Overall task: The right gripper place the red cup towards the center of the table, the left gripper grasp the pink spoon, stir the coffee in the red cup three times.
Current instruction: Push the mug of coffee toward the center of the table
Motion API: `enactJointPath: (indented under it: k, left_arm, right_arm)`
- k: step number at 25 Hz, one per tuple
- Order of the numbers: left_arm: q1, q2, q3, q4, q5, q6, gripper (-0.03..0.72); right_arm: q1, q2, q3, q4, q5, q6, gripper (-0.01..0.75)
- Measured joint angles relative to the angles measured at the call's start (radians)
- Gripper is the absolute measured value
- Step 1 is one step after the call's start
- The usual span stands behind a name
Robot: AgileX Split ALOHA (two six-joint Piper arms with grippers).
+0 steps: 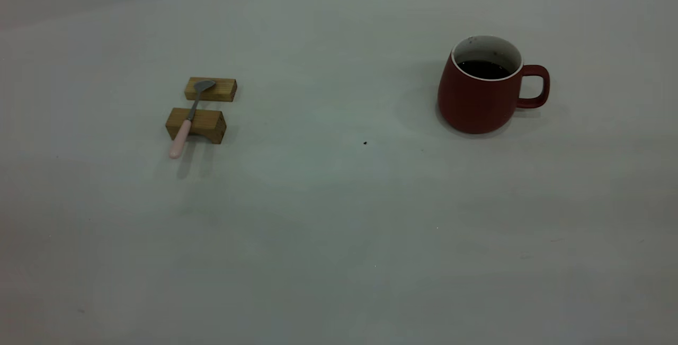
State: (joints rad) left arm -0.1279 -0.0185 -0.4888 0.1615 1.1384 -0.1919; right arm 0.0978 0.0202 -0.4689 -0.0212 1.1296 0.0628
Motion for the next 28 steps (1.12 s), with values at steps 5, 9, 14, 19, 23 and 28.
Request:
enactJointPath:
  k: [5, 9, 14, 19, 23, 28]
  left_arm:
    - [0.000, 0.000, 0.000, 0.000, 0.000, 0.000, 0.445]
    - [0.000, 0.000, 0.000, 0.000, 0.000, 0.000, 0.445]
    - [0.000, 0.000, 0.000, 0.000, 0.000, 0.000, 0.445]
    - [0.000, 0.000, 0.000, 0.000, 0.000, 0.000, 0.445]
    - [0.000, 0.000, 0.000, 0.000, 0.000, 0.000, 0.445]
    - [0.000, 0.000, 0.000, 0.000, 0.000, 0.000, 0.445]
  right_arm:
    - [0.000, 0.000, 0.000, 0.013, 0.000, 0.004, 0.389]
    - [0.000, 0.000, 0.000, 0.077, -0.003, -0.009, 0.389]
    - [0.000, 0.123, -0.016, 0.170, -0.064, -0.047, 0.458]
    - [0.000, 0.442, -0.041, 0.181, -0.221, -0.184, 0.626]
    - [0.000, 0.741, -0.075, 0.182, -0.378, -0.338, 0.644]
    - [0.000, 1.112, -0.175, 0.197, -0.587, -0.520, 0.608]
